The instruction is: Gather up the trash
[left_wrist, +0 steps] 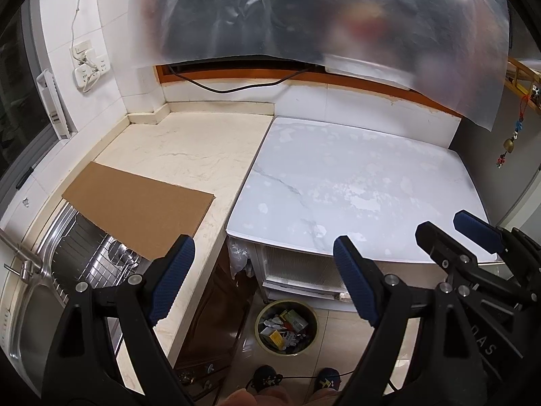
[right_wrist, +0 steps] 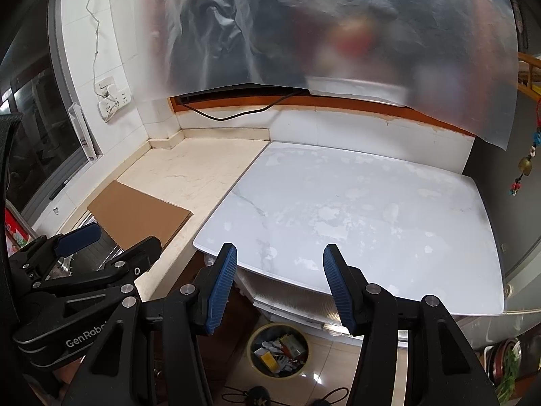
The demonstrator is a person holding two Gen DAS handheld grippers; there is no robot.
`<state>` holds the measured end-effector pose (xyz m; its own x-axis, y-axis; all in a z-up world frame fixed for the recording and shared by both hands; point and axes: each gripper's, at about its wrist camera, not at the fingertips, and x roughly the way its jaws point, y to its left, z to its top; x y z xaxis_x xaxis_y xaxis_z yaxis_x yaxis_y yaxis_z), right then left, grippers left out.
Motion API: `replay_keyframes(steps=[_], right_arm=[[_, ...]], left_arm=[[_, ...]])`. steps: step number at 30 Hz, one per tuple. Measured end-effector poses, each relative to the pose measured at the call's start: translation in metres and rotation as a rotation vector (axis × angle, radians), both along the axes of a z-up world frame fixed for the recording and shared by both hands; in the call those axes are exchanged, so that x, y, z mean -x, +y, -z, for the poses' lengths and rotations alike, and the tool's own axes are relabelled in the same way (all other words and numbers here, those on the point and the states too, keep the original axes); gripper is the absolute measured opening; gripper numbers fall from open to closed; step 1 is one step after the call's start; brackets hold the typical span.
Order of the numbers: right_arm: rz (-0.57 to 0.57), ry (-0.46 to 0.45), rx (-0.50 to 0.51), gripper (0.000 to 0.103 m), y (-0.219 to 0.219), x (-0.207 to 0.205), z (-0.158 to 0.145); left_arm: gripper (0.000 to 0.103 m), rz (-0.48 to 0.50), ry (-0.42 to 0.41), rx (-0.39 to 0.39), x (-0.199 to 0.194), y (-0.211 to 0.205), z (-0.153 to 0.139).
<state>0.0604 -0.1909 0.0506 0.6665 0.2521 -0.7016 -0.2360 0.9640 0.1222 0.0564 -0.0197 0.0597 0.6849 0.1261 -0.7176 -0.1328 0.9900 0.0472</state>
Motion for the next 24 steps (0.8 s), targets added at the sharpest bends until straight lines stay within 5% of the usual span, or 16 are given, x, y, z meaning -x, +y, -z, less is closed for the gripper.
replay_keyframes(steps=[24], right_arm=[[0.038, 0.014, 0.003, 0.054, 0.0, 0.007, 0.007]], left_arm=[[0.081, 0.06, 0.016, 0.004, -0.005, 0.011, 0.008]])
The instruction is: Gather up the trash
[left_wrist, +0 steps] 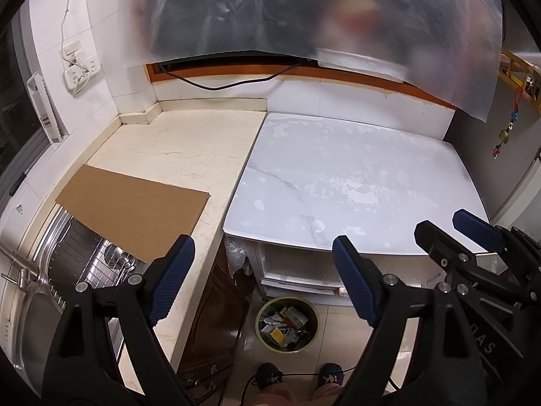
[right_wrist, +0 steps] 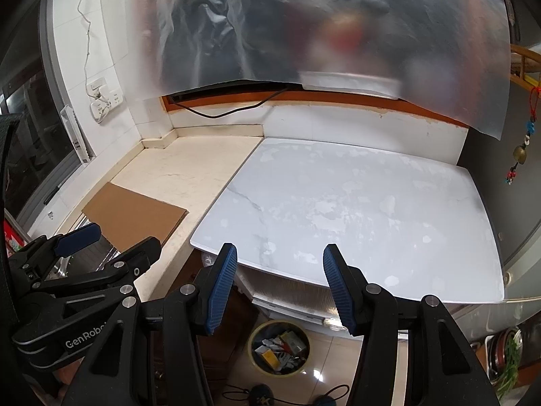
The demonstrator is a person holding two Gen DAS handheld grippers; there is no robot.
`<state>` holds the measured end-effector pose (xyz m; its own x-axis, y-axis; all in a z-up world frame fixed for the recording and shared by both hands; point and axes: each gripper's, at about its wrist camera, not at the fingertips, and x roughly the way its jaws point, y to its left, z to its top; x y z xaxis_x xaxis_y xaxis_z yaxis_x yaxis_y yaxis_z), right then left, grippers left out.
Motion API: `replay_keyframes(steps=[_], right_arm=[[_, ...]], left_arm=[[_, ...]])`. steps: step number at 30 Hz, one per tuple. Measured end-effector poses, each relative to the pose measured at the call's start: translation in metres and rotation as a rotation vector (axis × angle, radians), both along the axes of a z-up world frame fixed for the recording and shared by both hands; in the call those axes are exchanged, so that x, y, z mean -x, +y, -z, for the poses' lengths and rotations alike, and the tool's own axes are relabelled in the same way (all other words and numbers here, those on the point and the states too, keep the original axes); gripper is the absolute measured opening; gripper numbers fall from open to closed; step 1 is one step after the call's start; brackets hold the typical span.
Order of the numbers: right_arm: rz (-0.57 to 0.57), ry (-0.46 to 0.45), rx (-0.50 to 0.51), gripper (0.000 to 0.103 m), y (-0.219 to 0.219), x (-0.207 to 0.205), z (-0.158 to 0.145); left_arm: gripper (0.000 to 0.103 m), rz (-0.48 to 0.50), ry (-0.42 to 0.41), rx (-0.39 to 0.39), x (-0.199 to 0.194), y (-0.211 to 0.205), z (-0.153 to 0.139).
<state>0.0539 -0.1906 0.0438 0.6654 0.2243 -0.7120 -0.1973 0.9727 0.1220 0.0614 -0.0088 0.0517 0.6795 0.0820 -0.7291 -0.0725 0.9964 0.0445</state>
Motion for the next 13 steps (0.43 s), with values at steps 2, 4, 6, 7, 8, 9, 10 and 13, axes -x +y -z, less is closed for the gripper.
replay_keyframes(steps=[2, 4, 6, 7, 8, 9, 10, 13], right_arm=[[0.005, 0.003, -0.001, 0.054, -0.0001, -0.0008, 0.0008], [0.01, 0.006, -0.001, 0.054, 0.0007, -0.0011, 0.0015], [0.014, 0.005, 0.0, 0.054, 0.0012, -0.0009, 0.0022], [0.015, 0.005, 0.0, 0.054, 0.0018, -0.0009, 0.0019], [0.016, 0.006, 0.001, 0.054, 0.0025, -0.0007, 0.0019], [0.015, 0.006, 0.001, 0.054, 0.002, -0.0009, 0.002], [0.017, 0.007, 0.002, 0.054, 0.0027, -0.001, 0.0021], [0.023, 0.011, 0.004, 0.054, 0.0047, -0.0018, 0.0032]], left_arm=[[0.081, 0.007, 0.003, 0.001, -0.0015, 0.0017, 0.0006], [0.081, 0.014, 0.004, 0.002, -0.002, 0.0033, 0.0008], [0.081, 0.019, 0.004, 0.003, -0.0023, 0.0046, 0.001], [0.081, 0.021, 0.004, 0.002, -0.0025, 0.0054, 0.0015], [0.081, 0.019, 0.005, 0.002, -0.0027, 0.0048, 0.0017], [0.081, 0.019, 0.007, 0.003, -0.0027, 0.0046, 0.0019], [0.081, 0.017, 0.008, 0.004, -0.0025, 0.004, 0.0019], [0.081, 0.028, 0.013, 0.005, -0.0055, 0.0074, 0.003]])
